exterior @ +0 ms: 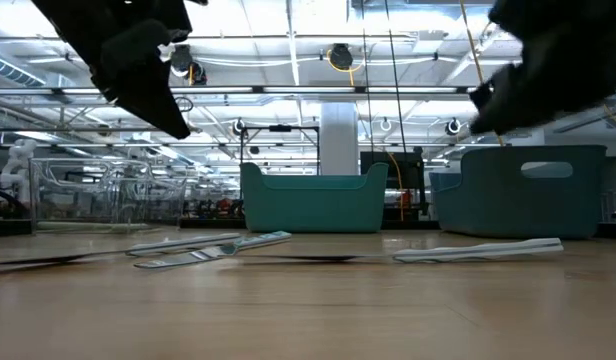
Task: Sort silverware by color (type)
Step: Put the right blue knife into the blue bin
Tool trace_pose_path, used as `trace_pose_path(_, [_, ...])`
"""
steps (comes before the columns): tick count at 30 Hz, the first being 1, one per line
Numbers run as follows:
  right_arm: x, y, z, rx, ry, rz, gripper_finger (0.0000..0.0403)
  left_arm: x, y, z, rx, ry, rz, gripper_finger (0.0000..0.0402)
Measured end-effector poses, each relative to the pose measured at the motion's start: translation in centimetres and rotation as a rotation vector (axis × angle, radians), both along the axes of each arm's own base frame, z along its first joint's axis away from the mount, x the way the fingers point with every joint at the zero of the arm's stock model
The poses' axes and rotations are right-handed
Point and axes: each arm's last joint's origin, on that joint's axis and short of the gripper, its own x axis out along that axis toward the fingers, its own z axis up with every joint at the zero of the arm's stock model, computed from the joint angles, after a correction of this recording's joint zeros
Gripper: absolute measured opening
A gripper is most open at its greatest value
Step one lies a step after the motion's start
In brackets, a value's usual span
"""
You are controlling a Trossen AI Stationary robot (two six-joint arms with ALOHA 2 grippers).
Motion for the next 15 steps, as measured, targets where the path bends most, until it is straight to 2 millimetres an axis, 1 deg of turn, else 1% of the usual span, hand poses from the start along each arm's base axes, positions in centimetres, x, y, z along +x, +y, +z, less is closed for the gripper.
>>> trace_pose_path(4, [0.5,0.5,-2.7,-0.017,0.128,0.04,0.0083,0.0,0.0,0.0,0.001,0.001,-0.001,0.0092])
trace_pose_path(7, [0.6,0.9,-4.6,0.011,0.22,0.025,0.0118,0.0,0.0,0.0,0.001,0.001,-0.001,0.0092])
trace_pose_path(9, [0.5,1.1,-5.6,0.0,0.263,0.017,0.014,0.0,0.0,0.0,0.0,-0.002,-0.001,0.0092])
trace_pose_path(12, [0.6,1.2,-6.3,0.001,0.285,0.007,0.0167,0.1,0.0,0.0,-0.003,-0.01,-0.002,0.0092])
trace_pose_path(15, [0.7,1.2,-6.4,0.022,0.281,-0.008,0.0185,0.1,0.0,0.1,-0.005,-0.013,-0.002,0.0092])
